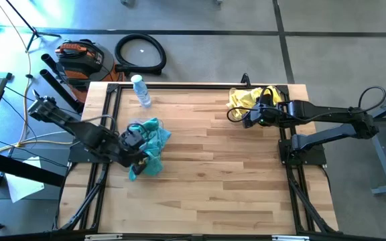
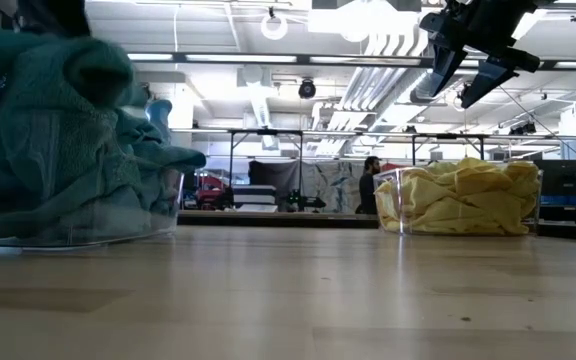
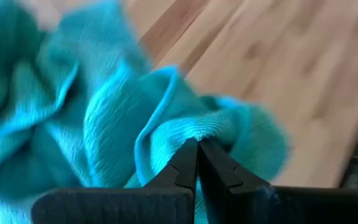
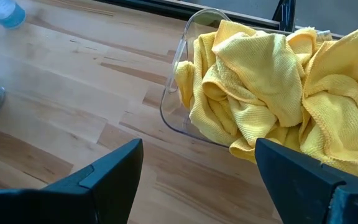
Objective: Sort microfiber towel by color & place in baskets
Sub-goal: Put the blue microfiber cloth into the left transparent bin
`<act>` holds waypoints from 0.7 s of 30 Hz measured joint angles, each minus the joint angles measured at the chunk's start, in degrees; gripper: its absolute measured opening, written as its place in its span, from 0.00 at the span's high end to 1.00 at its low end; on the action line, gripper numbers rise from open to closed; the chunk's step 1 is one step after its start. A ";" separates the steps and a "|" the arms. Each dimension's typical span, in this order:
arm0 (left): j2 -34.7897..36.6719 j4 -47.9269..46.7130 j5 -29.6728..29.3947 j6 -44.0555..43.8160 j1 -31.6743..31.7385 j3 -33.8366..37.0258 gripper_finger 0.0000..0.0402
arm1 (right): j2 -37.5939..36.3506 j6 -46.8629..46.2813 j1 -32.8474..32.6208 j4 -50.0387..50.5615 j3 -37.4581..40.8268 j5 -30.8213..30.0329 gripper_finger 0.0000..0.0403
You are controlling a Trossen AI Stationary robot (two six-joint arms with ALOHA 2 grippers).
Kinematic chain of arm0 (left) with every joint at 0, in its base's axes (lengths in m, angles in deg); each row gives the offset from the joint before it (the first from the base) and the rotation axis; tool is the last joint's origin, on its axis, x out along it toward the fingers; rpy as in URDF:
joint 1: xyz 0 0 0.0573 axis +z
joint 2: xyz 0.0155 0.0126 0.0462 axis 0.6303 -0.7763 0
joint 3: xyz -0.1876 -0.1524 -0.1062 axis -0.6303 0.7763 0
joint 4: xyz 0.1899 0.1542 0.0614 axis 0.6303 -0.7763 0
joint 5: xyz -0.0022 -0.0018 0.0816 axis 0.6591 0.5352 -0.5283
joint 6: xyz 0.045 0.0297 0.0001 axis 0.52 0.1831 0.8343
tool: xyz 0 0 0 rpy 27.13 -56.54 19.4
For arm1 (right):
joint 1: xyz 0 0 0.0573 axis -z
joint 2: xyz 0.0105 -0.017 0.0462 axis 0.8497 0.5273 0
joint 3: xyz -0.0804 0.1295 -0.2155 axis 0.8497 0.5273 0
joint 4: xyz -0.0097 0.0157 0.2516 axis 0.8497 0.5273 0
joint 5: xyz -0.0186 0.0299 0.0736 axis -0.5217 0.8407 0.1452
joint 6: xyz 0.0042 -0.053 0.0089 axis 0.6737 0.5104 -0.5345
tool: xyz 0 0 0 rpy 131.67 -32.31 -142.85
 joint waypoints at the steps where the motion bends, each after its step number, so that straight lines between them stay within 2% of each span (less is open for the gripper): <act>1: -0.86 -0.25 0.87 -1.38 0.40 1.12 1.00 | -0.01 0.00 0.00 0.02 0.00 -0.01 0.24; 9: -7.59 2.74 10.06 -9.26 4.23 8.24 1.00 | 0.01 -0.32 0.00 0.02 0.00 0.16 0.24; 13: -11.21 7.66 11.42 -9.28 5.67 9.75 1.00 | 0.01 -0.62 0.00 0.02 0.00 0.16 0.24; 21: -18.27 10.54 12.93 -9.67 7.33 10.40 1.00 | 0.00 -0.63 0.00 0.02 0.00 0.16 0.24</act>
